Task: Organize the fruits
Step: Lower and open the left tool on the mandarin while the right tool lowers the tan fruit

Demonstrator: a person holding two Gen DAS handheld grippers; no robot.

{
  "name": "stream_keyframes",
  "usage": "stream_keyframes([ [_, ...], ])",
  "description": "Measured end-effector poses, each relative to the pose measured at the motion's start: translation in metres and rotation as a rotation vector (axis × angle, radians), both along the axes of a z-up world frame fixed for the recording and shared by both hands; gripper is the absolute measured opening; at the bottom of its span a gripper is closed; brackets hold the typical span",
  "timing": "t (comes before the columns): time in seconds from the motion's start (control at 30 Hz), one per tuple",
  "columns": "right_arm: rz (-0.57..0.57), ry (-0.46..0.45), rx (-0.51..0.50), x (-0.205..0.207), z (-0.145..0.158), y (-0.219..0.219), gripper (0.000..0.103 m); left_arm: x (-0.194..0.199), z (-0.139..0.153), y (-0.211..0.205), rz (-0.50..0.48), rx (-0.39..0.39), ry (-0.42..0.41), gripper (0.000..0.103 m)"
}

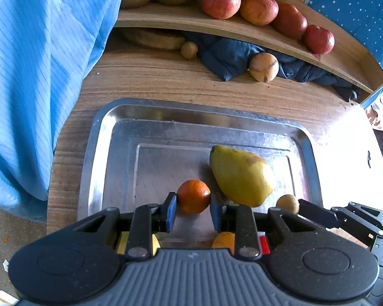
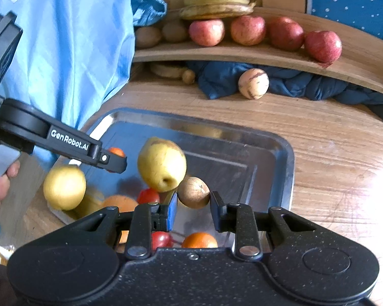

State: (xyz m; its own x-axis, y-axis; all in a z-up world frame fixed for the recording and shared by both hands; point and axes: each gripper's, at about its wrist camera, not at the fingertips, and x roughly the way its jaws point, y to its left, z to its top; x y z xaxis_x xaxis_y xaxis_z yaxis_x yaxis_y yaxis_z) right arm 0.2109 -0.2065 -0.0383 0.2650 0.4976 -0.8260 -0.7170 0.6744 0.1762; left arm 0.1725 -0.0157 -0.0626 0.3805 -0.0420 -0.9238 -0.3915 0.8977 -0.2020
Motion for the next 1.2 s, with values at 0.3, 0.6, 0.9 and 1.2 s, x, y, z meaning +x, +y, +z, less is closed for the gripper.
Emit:
stream_keyframes([
  [0.3, 0.039, 0.026, -0.015, -0.0014, -0.0059, 0.002, 0.03, 0.0045, -0.007, -0.0096, -0.013, -0.001, 0.044, 0.03],
  [0.6, 0.054, 0.041, -0.032, 0.0024, -0.0088, 0.0041, 0.03, 0.0068, -0.0075, -0.0104, -0.008, -0.005, 0.046, 0.03],
  [0.9, 0.05, 0.042, -0.04, 0.0038, -0.0097, 0.0038, 0.03, 0.0086, -0.0095, -0.0101, -0.005, -0.009, 0.048, 0.031],
  [1.2, 0.044, 0.041, -0.047, 0.0069, -0.0102, 0.0046, 0.03, 0.0099, -0.0091, -0.0104, -0.005, -0.015, 0.04, 0.031],
])
